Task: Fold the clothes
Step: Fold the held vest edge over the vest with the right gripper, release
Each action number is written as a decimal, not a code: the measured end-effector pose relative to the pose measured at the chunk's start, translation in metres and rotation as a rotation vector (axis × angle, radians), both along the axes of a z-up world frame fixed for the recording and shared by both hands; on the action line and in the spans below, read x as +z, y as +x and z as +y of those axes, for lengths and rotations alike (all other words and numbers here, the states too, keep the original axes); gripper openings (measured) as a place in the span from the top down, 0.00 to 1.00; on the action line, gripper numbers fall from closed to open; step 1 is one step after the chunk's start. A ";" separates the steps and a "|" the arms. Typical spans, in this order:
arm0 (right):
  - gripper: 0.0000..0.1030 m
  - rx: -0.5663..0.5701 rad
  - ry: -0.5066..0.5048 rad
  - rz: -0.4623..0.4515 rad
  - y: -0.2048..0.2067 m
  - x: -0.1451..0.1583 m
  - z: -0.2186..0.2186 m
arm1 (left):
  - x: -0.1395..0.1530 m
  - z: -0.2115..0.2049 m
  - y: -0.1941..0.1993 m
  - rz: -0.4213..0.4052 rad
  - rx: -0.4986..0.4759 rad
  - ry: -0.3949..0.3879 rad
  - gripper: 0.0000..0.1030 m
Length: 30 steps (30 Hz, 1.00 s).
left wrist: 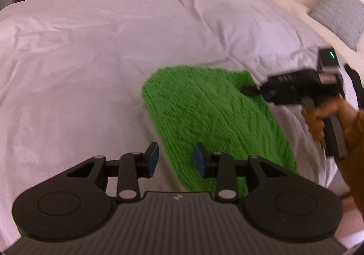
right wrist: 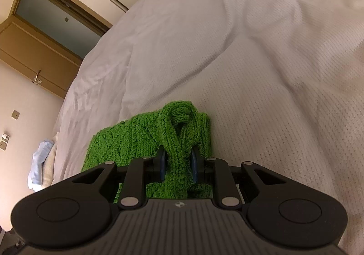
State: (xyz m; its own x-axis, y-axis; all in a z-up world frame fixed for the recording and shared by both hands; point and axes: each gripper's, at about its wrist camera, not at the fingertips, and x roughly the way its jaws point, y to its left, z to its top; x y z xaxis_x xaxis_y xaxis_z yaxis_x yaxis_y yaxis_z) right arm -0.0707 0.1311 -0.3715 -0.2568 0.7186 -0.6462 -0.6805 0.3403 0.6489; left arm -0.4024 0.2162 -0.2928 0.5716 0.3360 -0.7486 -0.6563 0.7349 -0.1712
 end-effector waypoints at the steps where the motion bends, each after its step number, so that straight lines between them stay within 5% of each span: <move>1: 0.81 -0.001 0.003 0.004 0.001 -0.001 -0.001 | 0.001 0.007 0.003 -0.007 0.009 0.003 0.71; 7: 0.81 -0.002 0.013 0.021 0.004 -0.004 -0.001 | -0.006 0.048 0.033 -0.029 0.000 -0.009 0.71; 20: 0.78 -0.011 0.065 -0.002 0.010 0.000 -0.007 | -0.018 0.060 0.045 -0.014 -0.061 0.016 0.71; 22: 0.60 -0.059 0.090 0.017 0.007 0.005 -0.026 | -0.018 0.061 0.044 -0.015 -0.066 0.013 0.71; 30: 0.60 -0.131 0.115 0.186 -0.035 -0.002 -0.131 | -0.017 0.056 0.043 -0.009 -0.059 0.017 0.71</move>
